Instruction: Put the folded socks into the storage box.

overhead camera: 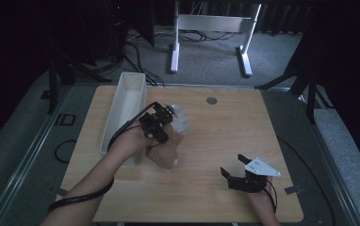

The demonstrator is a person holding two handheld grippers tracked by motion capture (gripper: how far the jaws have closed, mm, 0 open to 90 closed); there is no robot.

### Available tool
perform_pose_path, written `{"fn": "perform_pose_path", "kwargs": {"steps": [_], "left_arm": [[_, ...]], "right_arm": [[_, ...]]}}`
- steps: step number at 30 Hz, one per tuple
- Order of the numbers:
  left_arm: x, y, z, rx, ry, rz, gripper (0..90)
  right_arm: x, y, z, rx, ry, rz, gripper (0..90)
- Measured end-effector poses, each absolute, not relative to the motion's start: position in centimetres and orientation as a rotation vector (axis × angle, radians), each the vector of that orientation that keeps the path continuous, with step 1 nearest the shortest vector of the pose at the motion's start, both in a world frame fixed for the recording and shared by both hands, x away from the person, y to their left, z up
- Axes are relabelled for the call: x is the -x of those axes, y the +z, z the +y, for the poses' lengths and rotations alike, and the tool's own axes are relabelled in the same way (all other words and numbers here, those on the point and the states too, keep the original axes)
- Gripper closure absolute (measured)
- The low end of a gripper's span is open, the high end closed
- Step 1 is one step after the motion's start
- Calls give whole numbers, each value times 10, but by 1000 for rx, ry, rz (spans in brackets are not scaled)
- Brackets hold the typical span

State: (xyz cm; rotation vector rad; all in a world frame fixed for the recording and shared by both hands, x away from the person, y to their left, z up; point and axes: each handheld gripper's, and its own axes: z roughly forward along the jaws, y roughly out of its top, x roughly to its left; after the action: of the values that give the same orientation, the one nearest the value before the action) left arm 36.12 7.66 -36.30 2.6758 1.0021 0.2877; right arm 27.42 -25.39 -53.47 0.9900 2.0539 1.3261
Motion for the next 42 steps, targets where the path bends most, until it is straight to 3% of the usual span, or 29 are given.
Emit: {"fn": "perform_pose_path", "kwargs": {"steps": [23,42], "left_arm": [[-380,-300,163,-2596,485,1237,692],[-399,-340,192,-2645,490,1449,690]], "right_arm": [[-273,-536,-248,-950,1293,2075,138],[-272,-536,-245,-928,1292,2083,139]]}}
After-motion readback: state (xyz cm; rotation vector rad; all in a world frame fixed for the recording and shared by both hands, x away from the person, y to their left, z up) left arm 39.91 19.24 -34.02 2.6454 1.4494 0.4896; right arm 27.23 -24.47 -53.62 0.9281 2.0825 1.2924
